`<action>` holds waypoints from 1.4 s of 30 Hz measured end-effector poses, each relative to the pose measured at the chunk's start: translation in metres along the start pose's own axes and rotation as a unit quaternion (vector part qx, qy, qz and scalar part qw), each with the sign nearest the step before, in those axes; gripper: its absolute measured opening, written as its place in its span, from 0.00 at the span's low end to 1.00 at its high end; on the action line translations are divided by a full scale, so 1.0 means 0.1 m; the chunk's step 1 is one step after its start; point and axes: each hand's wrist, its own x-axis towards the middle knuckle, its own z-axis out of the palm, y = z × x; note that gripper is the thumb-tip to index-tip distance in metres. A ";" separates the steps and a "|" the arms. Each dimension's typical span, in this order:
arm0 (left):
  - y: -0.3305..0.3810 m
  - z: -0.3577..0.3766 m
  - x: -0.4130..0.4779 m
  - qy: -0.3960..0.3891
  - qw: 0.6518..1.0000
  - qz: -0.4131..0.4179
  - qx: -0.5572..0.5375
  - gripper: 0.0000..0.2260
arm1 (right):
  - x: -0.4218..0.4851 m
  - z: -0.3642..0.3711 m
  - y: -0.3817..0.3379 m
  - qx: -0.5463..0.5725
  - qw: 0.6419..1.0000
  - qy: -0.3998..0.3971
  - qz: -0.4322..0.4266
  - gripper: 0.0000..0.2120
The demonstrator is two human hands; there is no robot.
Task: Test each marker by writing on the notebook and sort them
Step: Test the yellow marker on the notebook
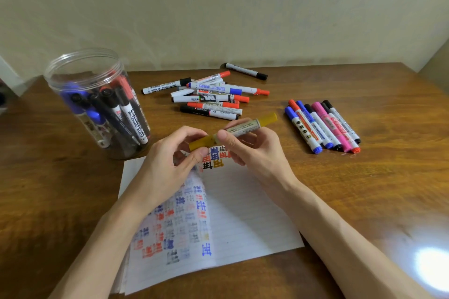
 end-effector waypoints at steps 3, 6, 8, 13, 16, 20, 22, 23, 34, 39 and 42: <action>-0.03 -0.01 0.00 0.005 1.000 -0.004 0.002 0.13 | 0.01 -0.03 -0.02 -0.009 1.000 -0.011 0.018 0.13; -0.06 -0.02 0.01 0.007 1.000 -0.012 0.004 0.13 | 0.03 -0.05 -0.07 0.069 0.994 -0.017 0.081 0.20; -0.06 -0.04 0.01 0.011 1.000 -0.015 -0.001 0.13 | 0.06 -0.09 -0.10 0.111 0.988 -0.009 0.110 0.18; -0.06 -0.05 0.00 0.021 0.999 -0.027 -0.009 0.16 | 0.12 -0.31 -0.13 0.056 0.993 -0.029 0.096 0.09; -0.06 -0.03 -0.01 0.015 0.999 -0.034 -0.007 0.17 | 0.12 -0.41 -0.15 -0.056 0.994 -0.079 0.049 0.11; -0.10 0.01 -0.01 0.025 0.999 -0.029 0.020 0.11 | 0.10 -0.34 -0.07 -0.134 0.987 -0.079 -0.026 0.09; -0.12 0.02 -0.01 0.034 0.999 -0.016 0.034 0.10 | 0.10 -0.30 -0.03 -0.136 0.987 -0.076 -0.041 0.07; -0.11 0.02 -0.01 0.038 0.998 -0.009 0.042 0.10 | 0.10 -0.29 -0.01 -0.135 0.987 -0.075 -0.044 0.07; -0.13 -0.01 0.02 0.041 0.999 0.001 0.033 0.09 | 0.12 -0.29 0.02 -0.130 0.986 -0.088 -0.045 0.10; -0.13 -0.05 0.06 0.028 0.999 -0.017 -0.004 0.13 | 0.15 -0.29 0.06 -0.160 0.979 -0.110 -0.059 0.13; -0.13 -0.02 0.05 0.035 0.999 -0.022 0.004 0.16 | 0.17 -0.32 0.05 -0.182 0.975 -0.101 -0.075 0.14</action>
